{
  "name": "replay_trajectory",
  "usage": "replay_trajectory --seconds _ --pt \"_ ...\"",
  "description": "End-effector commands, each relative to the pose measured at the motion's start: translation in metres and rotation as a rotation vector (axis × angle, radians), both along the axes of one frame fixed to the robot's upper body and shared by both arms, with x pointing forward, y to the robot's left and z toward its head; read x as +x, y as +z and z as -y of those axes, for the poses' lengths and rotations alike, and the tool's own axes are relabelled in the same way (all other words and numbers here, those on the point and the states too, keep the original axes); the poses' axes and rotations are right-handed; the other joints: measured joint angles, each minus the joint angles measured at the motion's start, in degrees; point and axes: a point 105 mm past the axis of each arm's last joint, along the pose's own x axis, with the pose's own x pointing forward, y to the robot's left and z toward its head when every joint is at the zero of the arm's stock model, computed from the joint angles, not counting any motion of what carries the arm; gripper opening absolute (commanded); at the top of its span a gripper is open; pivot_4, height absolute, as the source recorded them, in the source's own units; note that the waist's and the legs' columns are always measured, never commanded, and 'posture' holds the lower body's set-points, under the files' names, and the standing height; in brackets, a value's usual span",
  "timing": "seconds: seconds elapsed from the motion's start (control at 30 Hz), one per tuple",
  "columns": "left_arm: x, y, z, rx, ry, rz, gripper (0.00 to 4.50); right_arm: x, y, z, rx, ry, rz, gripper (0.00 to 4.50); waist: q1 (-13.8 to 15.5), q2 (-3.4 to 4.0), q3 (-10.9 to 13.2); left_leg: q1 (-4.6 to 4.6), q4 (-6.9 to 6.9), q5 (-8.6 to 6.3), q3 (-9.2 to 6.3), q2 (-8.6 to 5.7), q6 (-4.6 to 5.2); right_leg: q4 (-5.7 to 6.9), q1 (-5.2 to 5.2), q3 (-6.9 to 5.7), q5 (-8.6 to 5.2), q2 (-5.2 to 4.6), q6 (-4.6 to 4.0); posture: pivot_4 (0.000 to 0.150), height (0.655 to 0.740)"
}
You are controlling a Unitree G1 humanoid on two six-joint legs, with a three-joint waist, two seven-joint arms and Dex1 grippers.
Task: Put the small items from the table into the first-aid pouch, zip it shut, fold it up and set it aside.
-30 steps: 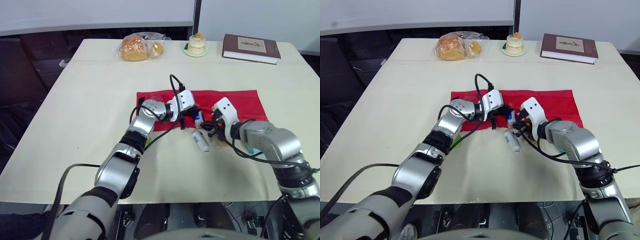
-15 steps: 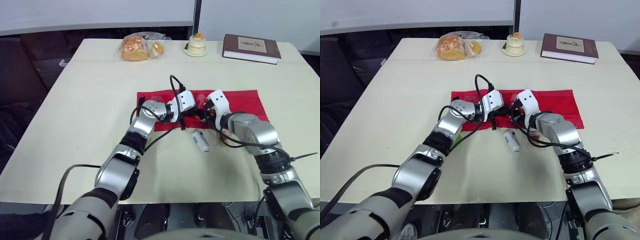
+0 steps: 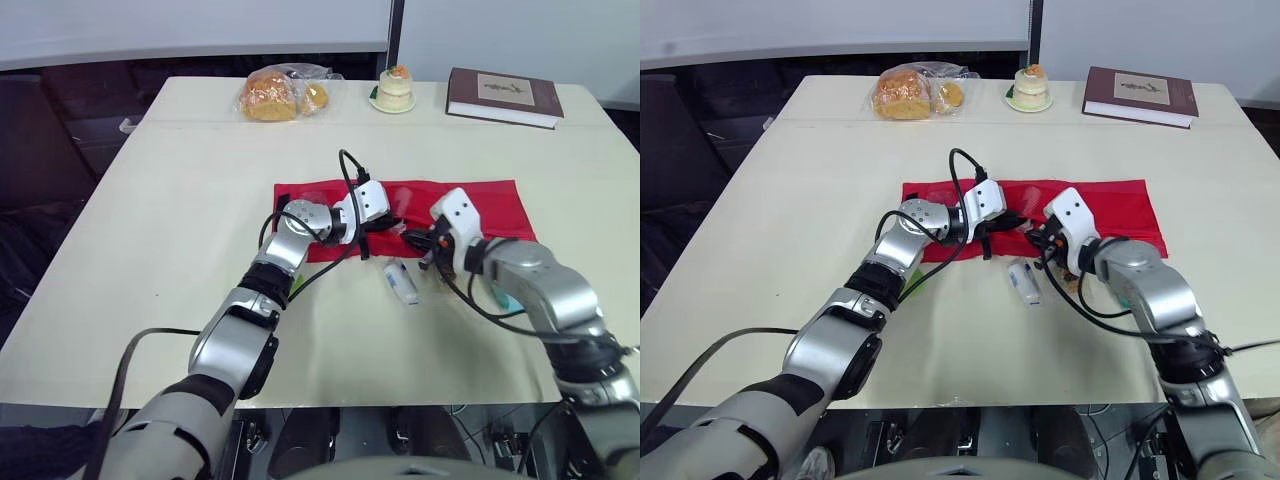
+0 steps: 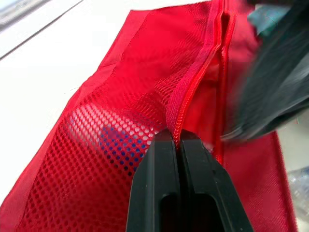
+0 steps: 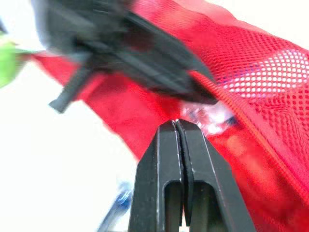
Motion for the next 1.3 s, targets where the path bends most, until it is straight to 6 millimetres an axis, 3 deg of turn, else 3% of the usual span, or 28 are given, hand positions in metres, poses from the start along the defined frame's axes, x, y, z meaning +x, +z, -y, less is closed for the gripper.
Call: replay_trajectory --seconds 0.03,0.13,0.23,0.27,0.3,0.37,0.47,0.77,1.13,1.3 --pt "0.004 0.016 0.003 -0.024 -0.005 0.056 0.00 -0.022 0.035 0.015 0.039 0.057 0.167 0.04 -0.01 0.00 0.00 0.01 0.00 0.00 0.01 0.00 0.00 0.00 0.01 0.01 0.00 0.00 0.00 0.150 0.7289" --pt "0.005 0.016 0.002 -0.024 -0.002 0.057 0.00 -0.041 0.042 0.038 0.051 0.066 0.190 0.04 0.22 -0.01 0.00 0.04 0.00 0.00 -0.06 0.00 0.00 0.01 0.06 -0.04 0.00 0.01 0.00 0.150 0.7289" --pt "0.005 0.015 -0.001 -0.022 0.000 0.058 0.00 -0.064 0.045 0.060 0.051 0.096 0.162 1.36 0.22 -0.03 0.02 0.04 0.01 0.00 -0.02 0.00 0.00 0.00 0.07 -0.01 0.00 0.00 0.00 0.150 0.7289" --pt "0.006 0.015 -0.002 -0.020 0.001 0.057 0.00 -0.072 0.046 0.067 0.048 0.110 0.148 2.06 0.21 -0.03 0.02 0.08 0.01 0.00 0.00 0.01 0.01 -0.02 0.11 0.00 0.00 0.00 0.01 0.150 0.7289" --pt "0.006 0.014 -0.003 -0.018 0.002 0.057 0.00 -0.079 0.048 0.073 0.048 0.126 0.131 2.06 0.21 -0.03 0.02 0.08 0.01 0.00 0.00 0.01 0.01 -0.01 0.10 0.01 0.00 0.00 0.01 0.150 0.7289" --pt "0.006 0.014 -0.005 -0.014 0.003 0.057 0.00 -0.093 0.054 0.086 0.042 0.145 0.113 3.32 0.31 -0.04 0.03 0.14 0.01 0.00 -0.01 0.06 0.01 0.00 0.15 -0.01 0.00 0.04 0.00 0.150 0.7289" --pt "0.007 0.014 -0.007 -0.011 0.004 0.058 0.00 -0.111 0.066 0.101 0.029 0.167 0.108 4.42 0.48 -0.03 0.03 0.16 0.01 0.00 0.01 0.06 0.01 0.01 0.16 0.01 0.00 0.03 0.00 0.150 0.7289" --pt "0.008 0.015 -0.008 0.003 -0.005 0.061 0.00 -0.134 0.083 0.135 -0.050 0.135 0.107 4.42 1.13 -0.05 0.03 0.16 0.01 -0.01 0.07 0.08 0.01 -0.06 0.18 0.05 0.00 0.04 0.01 0.150 0.7289" --pt "0.008 0.014 -0.008 0.009 -0.014 0.060 0.00 -0.136 0.087 0.153 -0.092 0.091 0.129 4.42 1.36 -0.06 0.04 0.15 0.02 -0.01 0.08 0.08 0.01 -0.07 0.18 0.06 -0.01 0.03 0.01 0.150 0.7289" --pt "0.008 0.014 -0.009 0.010 -0.011 0.062 0.00 -0.136 0.086 0.179 -0.132 0.007 0.147 4.42 1.41 -0.06 0.04 0.15 0.02 -0.01 0.10 0.07 0.01 -0.08 0.18 0.07 -0.01 0.03 0.01 0.150 0.7289"
